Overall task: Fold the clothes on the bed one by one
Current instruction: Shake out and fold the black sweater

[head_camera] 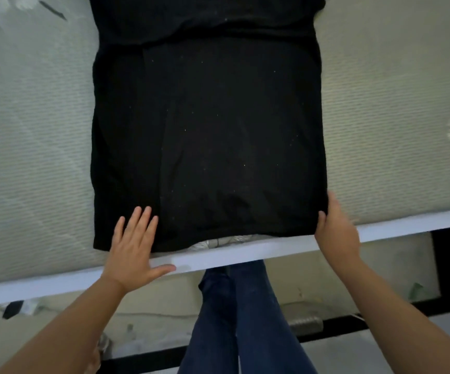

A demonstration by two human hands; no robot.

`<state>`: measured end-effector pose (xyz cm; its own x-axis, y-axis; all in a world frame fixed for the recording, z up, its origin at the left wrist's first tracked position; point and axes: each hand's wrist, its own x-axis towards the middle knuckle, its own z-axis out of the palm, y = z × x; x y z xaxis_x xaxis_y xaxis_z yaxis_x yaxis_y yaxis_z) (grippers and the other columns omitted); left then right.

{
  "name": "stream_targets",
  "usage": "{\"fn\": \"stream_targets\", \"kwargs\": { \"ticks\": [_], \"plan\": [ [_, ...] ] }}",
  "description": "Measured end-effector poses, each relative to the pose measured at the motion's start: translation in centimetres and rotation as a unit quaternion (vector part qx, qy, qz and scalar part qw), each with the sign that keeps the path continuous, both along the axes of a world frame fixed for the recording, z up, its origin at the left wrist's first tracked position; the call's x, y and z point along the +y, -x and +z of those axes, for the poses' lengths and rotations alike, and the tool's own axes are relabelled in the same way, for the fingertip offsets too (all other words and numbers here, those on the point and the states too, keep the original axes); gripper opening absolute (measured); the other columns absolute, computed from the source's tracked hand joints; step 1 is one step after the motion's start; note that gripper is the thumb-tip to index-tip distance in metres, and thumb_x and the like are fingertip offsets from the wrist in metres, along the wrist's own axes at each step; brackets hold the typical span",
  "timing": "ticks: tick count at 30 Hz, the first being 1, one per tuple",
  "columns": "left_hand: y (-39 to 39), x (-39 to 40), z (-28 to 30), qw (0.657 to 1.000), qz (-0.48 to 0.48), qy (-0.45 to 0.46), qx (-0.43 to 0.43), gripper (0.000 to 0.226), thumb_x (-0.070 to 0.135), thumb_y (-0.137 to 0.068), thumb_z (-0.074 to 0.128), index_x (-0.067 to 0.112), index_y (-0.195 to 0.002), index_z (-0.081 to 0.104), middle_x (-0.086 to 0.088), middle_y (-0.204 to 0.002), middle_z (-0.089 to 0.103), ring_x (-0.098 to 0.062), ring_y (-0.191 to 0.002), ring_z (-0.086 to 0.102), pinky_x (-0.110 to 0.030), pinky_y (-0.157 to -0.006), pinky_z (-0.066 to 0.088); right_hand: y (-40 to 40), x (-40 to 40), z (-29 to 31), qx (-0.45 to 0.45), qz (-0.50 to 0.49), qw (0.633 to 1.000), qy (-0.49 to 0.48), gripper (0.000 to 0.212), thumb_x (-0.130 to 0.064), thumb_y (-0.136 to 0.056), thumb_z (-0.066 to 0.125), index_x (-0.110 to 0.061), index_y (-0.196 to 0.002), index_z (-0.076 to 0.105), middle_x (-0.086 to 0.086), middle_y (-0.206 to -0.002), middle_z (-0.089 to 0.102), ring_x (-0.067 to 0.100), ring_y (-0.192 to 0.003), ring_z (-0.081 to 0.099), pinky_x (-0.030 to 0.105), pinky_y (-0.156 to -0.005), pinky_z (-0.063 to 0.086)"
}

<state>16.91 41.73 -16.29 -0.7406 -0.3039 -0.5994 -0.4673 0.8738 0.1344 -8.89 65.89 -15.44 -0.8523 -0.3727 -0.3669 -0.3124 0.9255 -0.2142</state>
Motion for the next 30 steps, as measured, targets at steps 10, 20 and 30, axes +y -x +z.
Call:
{"fn": "stream_targets", "kwargs": {
  "ticks": [10,20,30],
  "plan": [
    [-0.8,1.3,-1.0,0.989,0.045,0.089,0.105,0.094,0.067,-0.087,0.007,-0.008,-0.118,0.055,-0.028,-0.126,0.052,-0.045,-0.117,0.048,-0.030,-0.112,-0.002,3.0,2.8,-0.8,0.156,0.153,0.976,0.010,0.048,-0.006,-0.081,0.051,0.009,-0.126,0.045,0.036,-0.123,0.048,0.050,-0.115,0.044,0.064,-0.096,0.031],
    [-0.8,-0.3,-1.2,0.963,0.168,0.108,0.183,0.067,-0.032,-0.051,0.052,-0.016,-0.116,0.053,-0.038,-0.122,0.049,-0.057,-0.114,0.043,-0.061,-0.095,0.031,4.4,3.8,-1.8,0.119,0.498,0.857,-0.055,0.078,-0.007,-0.036,0.091,0.006,-0.108,0.063,0.026,-0.115,0.061,0.042,-0.103,0.060,0.059,-0.080,0.044],
    [-6.9,6.4,2.6,0.970,0.221,0.011,0.102,0.072,-0.026,-0.068,0.045,-0.005,-0.136,0.031,-0.025,-0.145,0.026,-0.037,-0.138,0.020,-0.038,-0.114,0.006,-2.1,8.9,0.5,-0.049,0.307,0.944,-0.109,0.069,0.013,-0.085,0.033,-0.007,-0.144,0.003,0.008,-0.155,0.001,0.019,-0.143,-0.002,0.020,-0.105,-0.016]
  ]
}}
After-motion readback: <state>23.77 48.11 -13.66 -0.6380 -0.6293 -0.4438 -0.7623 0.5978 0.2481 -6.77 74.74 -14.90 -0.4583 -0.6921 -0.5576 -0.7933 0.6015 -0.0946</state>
